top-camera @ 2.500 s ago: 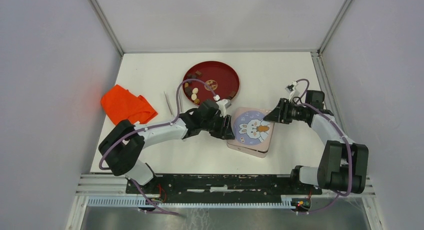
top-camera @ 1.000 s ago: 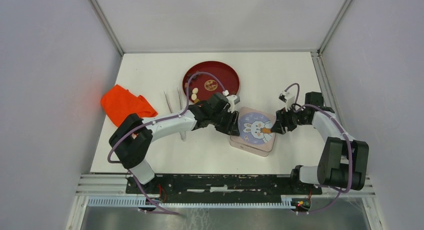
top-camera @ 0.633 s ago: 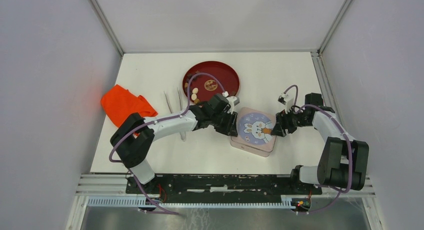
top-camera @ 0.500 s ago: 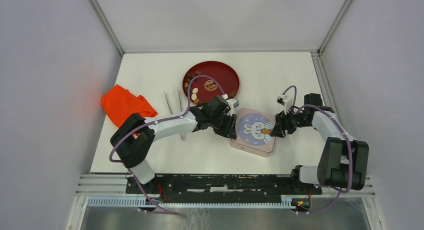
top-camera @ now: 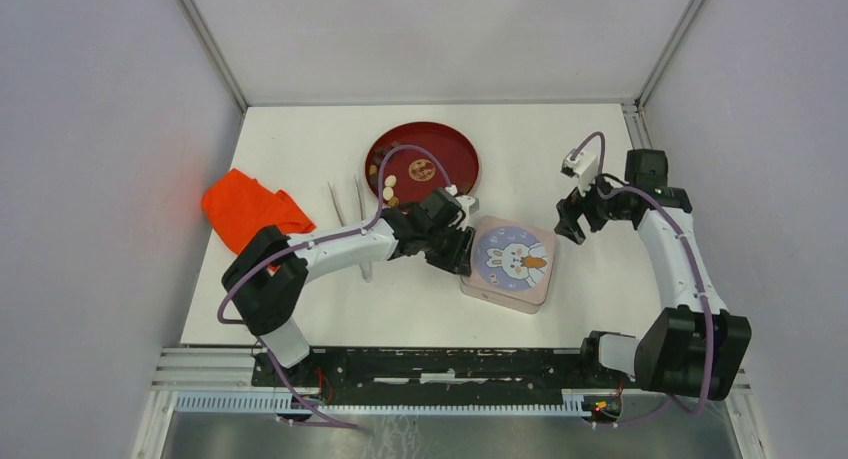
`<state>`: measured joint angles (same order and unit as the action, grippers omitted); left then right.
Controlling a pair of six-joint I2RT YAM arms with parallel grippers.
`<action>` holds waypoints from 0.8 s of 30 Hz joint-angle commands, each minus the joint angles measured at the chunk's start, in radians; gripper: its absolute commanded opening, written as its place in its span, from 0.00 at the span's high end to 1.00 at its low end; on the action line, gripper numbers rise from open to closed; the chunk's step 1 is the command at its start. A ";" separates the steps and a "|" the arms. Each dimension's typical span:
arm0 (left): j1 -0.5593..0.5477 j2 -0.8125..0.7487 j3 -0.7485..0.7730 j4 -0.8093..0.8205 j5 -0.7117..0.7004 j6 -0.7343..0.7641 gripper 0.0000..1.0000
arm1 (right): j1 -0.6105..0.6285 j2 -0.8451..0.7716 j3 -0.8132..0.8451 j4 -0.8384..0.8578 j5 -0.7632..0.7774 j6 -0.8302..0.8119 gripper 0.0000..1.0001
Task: Pack the chocolate
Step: Close the box lid on the packing box.
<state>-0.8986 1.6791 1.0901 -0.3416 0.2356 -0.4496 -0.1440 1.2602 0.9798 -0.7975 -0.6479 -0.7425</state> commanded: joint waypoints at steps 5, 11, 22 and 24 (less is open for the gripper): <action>-0.004 -0.097 0.131 -0.063 -0.117 0.047 0.45 | 0.002 -0.034 0.050 -0.023 -0.293 -0.272 0.02; -0.006 -0.359 -0.031 0.087 -0.120 0.003 0.47 | 0.075 0.142 0.154 -0.207 -0.447 -0.500 0.02; -0.125 -0.607 -0.539 0.427 -0.057 -0.246 0.82 | 0.231 0.329 0.216 0.021 -0.157 -0.117 0.13; -0.171 -0.596 -0.579 0.470 -0.098 -0.275 0.82 | 0.235 0.357 0.223 0.023 -0.117 -0.107 0.15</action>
<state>-0.9970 1.0821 0.5755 -0.0216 0.2028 -0.6044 0.0879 1.5795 1.1561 -0.8322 -0.8642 -0.9272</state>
